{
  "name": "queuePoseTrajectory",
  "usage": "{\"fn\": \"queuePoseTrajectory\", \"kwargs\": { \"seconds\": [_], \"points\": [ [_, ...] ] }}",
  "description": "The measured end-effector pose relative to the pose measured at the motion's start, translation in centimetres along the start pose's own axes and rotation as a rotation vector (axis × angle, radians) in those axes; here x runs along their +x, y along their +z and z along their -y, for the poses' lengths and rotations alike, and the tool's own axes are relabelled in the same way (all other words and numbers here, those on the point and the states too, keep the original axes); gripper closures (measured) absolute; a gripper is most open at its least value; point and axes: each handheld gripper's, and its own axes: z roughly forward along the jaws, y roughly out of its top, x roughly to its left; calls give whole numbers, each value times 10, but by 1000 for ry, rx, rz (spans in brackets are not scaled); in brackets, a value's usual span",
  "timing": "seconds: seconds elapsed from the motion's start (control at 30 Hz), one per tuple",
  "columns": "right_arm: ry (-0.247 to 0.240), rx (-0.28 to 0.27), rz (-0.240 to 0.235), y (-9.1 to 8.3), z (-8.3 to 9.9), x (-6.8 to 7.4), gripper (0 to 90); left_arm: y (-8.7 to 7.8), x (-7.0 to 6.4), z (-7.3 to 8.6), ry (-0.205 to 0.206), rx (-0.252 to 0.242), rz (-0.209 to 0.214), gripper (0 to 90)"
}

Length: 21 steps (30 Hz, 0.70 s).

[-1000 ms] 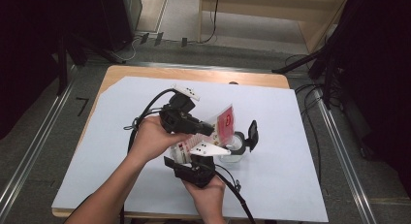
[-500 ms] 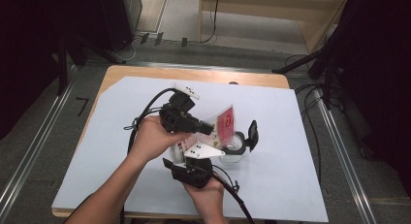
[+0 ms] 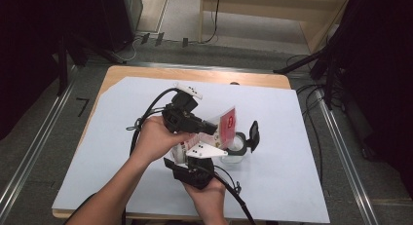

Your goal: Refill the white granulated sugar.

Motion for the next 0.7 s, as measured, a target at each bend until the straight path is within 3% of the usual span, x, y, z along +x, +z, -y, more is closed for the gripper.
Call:
{"fn": "queuePoseTrajectory", "kwargs": {
  "seconds": [0.2,0.43,0.7],
  "points": [
    [-3,0,-14,1,-1,0,614,2,-1,-6,10,33,-13,865],
    [31,-25,-26,-2,-7,-5,620,5,0,-19,3,63,-19,862],
    [36,-15,-19,-2,-8,-7,618,6,3,-18,-2,57,-10,861]
  ]
}}
